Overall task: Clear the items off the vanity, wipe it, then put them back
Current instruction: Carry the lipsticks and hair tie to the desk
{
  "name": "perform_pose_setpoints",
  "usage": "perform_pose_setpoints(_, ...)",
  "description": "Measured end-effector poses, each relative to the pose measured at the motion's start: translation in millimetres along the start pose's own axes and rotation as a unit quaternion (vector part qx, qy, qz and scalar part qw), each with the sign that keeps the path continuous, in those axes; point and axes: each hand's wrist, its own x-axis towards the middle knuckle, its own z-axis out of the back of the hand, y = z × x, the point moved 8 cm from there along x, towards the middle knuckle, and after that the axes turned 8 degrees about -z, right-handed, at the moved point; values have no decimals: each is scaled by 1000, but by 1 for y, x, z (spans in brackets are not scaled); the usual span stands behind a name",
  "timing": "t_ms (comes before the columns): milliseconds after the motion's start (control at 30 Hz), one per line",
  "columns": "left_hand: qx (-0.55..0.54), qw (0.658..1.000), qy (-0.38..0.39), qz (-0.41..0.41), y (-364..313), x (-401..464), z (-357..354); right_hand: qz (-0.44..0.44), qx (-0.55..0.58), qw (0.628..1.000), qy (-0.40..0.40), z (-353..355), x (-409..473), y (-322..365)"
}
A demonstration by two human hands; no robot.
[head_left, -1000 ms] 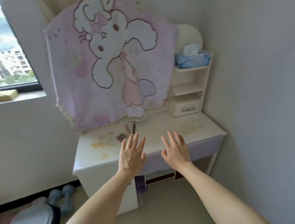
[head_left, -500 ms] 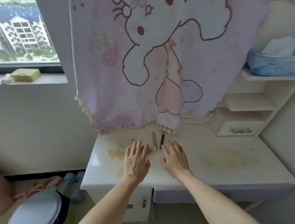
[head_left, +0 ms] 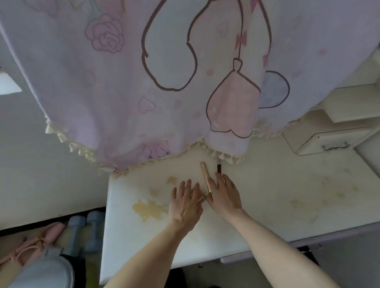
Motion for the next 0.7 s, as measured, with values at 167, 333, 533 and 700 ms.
perform_pose_setpoints(167,-8,999,39,-28,5,19,-22,-52,-2,998,47,-30,22,-6)
perform_pose_setpoints(333,-30,998,45,-30,4,31,-33,-117,-9,989,84,-38,44,-10)
perform_pose_setpoints(533,-23,999,41,-26,5,43,-29,-185,46,978,89,-34,64,-17)
perform_pose_setpoints(700,-44,998,19,-41,11,48,-25,-233,56,962,131,-43,71,-22)
